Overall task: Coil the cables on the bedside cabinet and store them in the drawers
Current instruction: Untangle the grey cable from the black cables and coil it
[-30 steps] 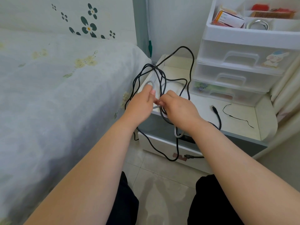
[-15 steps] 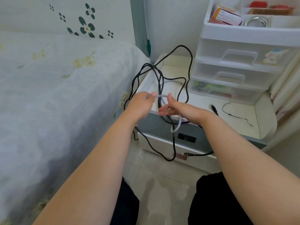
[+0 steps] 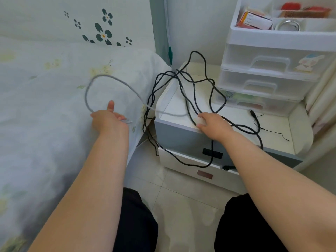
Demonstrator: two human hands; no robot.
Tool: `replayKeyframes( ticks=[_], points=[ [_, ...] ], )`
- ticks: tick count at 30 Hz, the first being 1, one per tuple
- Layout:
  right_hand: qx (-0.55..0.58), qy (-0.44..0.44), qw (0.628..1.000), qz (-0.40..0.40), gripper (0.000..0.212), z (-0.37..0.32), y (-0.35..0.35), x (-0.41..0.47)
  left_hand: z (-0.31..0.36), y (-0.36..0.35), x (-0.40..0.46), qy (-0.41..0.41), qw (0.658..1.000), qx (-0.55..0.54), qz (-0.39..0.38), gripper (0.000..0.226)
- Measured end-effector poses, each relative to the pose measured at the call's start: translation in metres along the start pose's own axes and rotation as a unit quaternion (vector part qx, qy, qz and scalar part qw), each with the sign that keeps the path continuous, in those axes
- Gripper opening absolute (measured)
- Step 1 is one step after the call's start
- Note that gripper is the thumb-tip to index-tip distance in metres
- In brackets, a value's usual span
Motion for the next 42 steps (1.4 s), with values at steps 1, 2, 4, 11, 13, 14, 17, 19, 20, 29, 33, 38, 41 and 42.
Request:
replayKeyframes(
  ticks=[1,2,4,11,13,14,17,19,20,29,33,38,41,42],
  points=[
    [0.005,0.003,1.000,0.007,0.055,-0.003,-0.001,-0.001,0.002,0.003,0.000,-0.004,1.000,0.021,0.007,0.040],
    [0.006,0.007,1.000,0.018,0.059,-0.006,-0.002,-0.001,0.002,0.003,-0.004,-0.004,0.999,0.044,0.010,0.039],
    [-0.016,0.018,0.999,0.032,0.064,-0.013,-0.004,-0.002,0.001,0.000,-0.013,-0.019,0.995,0.094,-0.003,0.032],
    [-0.057,0.024,0.997,0.042,0.065,-0.027,-0.013,-0.005,-0.020,-0.023,-0.040,0.023,0.971,0.189,-0.146,0.032],
    [-0.085,0.036,0.993,0.071,0.061,-0.031,-0.013,-0.004,-0.030,-0.026,-0.047,0.068,0.955,0.223,-0.185,0.034],
    [-0.103,0.047,0.990,0.088,0.057,-0.033,-0.012,-0.003,-0.034,-0.028,-0.049,0.082,0.948,0.235,-0.200,0.034],
    [-0.102,0.076,0.985,0.117,0.038,-0.040,-0.017,0.002,-0.041,-0.030,-0.054,0.103,0.939,0.243,-0.222,0.034],
    [-0.081,0.074,0.988,0.111,0.031,-0.043,-0.022,0.004,-0.044,-0.031,-0.054,0.109,0.939,0.239,-0.222,0.034],
    [-0.068,0.068,0.989,0.109,0.029,-0.045,-0.023,0.005,-0.046,-0.032,-0.054,0.109,0.940,0.236,-0.220,0.034],
    [0.544,-0.101,0.833,-0.017,0.025,-0.046,-0.001,0.014,-0.056,-0.041,-0.053,0.123,0.944,0.219,-0.216,0.032],
    [0.792,-0.154,0.583,-0.100,0.034,-0.035,0.004,0.011,-0.056,-0.039,-0.051,0.121,0.946,0.217,-0.207,0.031],
    [0.812,-0.189,0.539,-0.116,0.027,-0.038,0.020,0.005,-0.050,-0.038,-0.049,0.076,0.944,0.258,-0.189,0.033],
    [0.558,-0.186,0.804,-0.087,0.029,-0.041,0.043,-0.003,-0.045,-0.039,-0.047,0.034,0.929,0.316,-0.191,0.036],
    [0.442,-0.176,0.877,-0.069,0.027,-0.041,0.050,-0.008,-0.044,-0.040,-0.047,0.020,0.915,0.350,-0.202,0.036]
  ],
)
Point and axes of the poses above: each hand's wrist, its own x-axis towards the middle knuckle, its own y-axis out of the back of the hand, z = x × y, the point moved 6 cm from there along x, towards the middle knuckle, and after that the axes turned 8 degrees about -y, right-handed, at the moved point
